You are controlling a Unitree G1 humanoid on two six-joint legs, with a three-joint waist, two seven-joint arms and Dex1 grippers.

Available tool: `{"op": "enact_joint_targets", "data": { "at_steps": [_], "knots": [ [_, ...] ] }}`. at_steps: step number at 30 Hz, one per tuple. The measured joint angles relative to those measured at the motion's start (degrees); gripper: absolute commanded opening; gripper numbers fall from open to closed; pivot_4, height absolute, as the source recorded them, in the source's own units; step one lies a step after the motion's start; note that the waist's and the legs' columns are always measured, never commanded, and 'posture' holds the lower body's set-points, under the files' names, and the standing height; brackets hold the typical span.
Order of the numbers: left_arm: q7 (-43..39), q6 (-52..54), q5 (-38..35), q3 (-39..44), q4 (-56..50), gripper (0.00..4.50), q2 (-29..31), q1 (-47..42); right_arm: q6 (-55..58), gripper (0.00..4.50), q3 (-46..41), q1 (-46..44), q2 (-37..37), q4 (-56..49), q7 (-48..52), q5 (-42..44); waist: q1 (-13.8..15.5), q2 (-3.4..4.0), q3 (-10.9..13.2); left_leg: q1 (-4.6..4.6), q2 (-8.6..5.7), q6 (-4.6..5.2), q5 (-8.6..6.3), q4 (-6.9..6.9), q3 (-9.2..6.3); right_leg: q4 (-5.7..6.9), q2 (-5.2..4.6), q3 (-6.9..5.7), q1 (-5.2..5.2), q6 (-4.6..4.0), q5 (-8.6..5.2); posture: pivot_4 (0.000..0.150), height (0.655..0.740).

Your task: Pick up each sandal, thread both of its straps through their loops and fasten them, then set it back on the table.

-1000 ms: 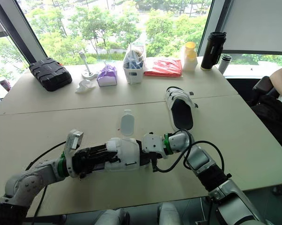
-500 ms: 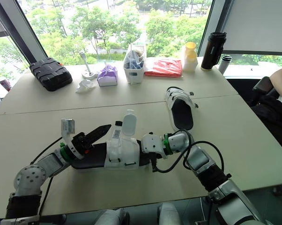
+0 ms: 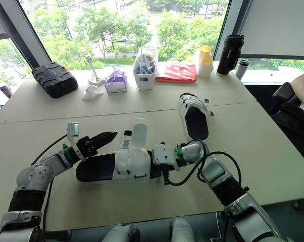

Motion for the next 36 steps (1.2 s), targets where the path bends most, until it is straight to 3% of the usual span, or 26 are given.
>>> {"op": "enact_joint_targets", "data": {
  "at_steps": [6, 8, 13, 23, 25, 29, 31, 36],
  "knots": [
    [-4.6, 3.1, 3.2, -3.7, 3.3, 4.34, 1.4, -6.9, -0.1, 0.0, 0.0, 0.0, 0.0, 0.1, -0.1, -0.1, 0.0, 0.0, 0.0, 0.0, -0.01, 0.0, 0.0, 0.0, -0.01, 0.0, 0.0, 0.0, -0.01, 0.01, 0.01, 0.15, 0.74],
    [-5.1, 3.6, 4.4, -4.7, 3.7, 3.57, 0.9, -8.3, -0.1, 0.0, 0.1, 0.0, 0.0, 0.0, -0.2, -0.1, -0.1, 0.0, 0.0, 0.0, 0.0, 0.0, 0.0, 0.0, -0.02, 0.01, 0.01, 0.0, -0.02, 0.01, 0.01, 0.15, 0.74],
    [-5.0, 4.8, 6.3, -5.8, 3.7, 0.99, 0.2, -9.0, -0.1, 0.0, 0.2, 0.0, 0.1, 0.0, -0.4, -0.1, -0.2, 0.0, 0.0, -0.01, 0.01, 0.0, 0.0, 0.0, -0.03, 0.01, 0.01, 0.0, -0.03, 0.02, 0.01, 0.15, 0.74],
    [-3.0, 6.6, 8.3, -5.6, 3.7, 0.99, -2.2, -9.0, -0.1, 0.0, 0.1, 0.3, 0.0, -0.3, -0.7, -0.1, -0.1, -0.02, 0.0, -0.01, 0.01, 0.0, 0.0, 0.0, -0.04, 0.01, 0.0, 0.0, -0.03, 0.02, 0.01, 0.15, 0.74],
    [-2.2, 8.3, 6.9, -4.0, 3.7, 1.77, -3.0, -9.1, -0.1, 0.0, 0.1, 0.4, 0.0, -0.5, -0.8, -0.1, -0.2, -0.01, 0.0, -0.01, 0.01, 0.0, 0.0, 0.0, -0.04, 0.01, 0.01, 0.0, -0.04, 0.02, 0.01, 0.15, 0.74],
    [0.1, 9.6, 4.9, -0.3, 3.7, 3.78, -3.7, -10.2, -0.1, 0.0, 0.1, 0.5, -0.1, -0.5, -0.8, -0.2, -0.1, -0.02, 0.0, -0.01, 0.02, -0.01, 0.01, 0.0, -0.04, 0.01, 0.0, 0.0, -0.04, 0.02, 0.01, 0.15, 0.74],
    [1.0, 8.7, 4.9, 0.7, 3.7, 4.42, -3.8, -10.2, -0.1, 0.0, 0.2, 0.5, 0.0, -0.5, -0.8, -0.2, -0.1, -0.02, 0.0, -0.01, 0.02, -0.01, 0.01, 0.0, -0.04, 0.01, 0.0, 0.0, -0.04, 0.02, 0.01, 0.15, 0.74],
    [1.3, 7.6, 5.8, 0.3, 3.6, 4.42, -3.7, -10.0, -0.1, 0.0, 0.2, 0.5, 0.0, -0.5, -0.8, -0.2, -0.1, -0.02, 0.0, -0.01, 0.01, -0.02, 0.01, 0.0, -0.04, 0.01, 0.0, 0.0, -0.04, 0.02, 0.01, 0.15, 0.74]
  ]
}}
